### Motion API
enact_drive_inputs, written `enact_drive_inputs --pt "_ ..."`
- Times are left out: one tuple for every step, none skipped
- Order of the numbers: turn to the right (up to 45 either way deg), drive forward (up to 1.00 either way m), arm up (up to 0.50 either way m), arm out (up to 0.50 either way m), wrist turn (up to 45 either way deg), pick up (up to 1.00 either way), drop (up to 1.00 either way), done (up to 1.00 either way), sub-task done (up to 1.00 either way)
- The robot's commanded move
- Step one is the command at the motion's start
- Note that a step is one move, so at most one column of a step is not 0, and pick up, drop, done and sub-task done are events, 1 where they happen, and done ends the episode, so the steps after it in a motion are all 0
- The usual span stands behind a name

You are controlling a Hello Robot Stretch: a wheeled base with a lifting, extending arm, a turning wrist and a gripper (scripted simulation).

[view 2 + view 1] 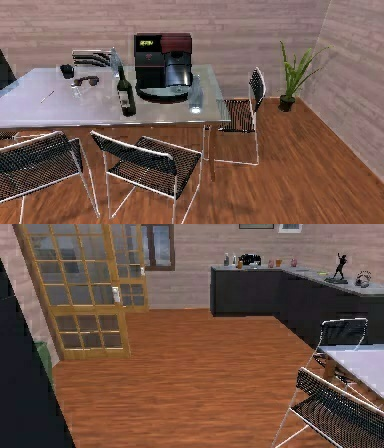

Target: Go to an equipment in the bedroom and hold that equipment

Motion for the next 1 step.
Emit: enact_drive_inputs --pt "-3.0 0.00 0.00 0.00 0.0 0.00 0.00 0.00 0.00"
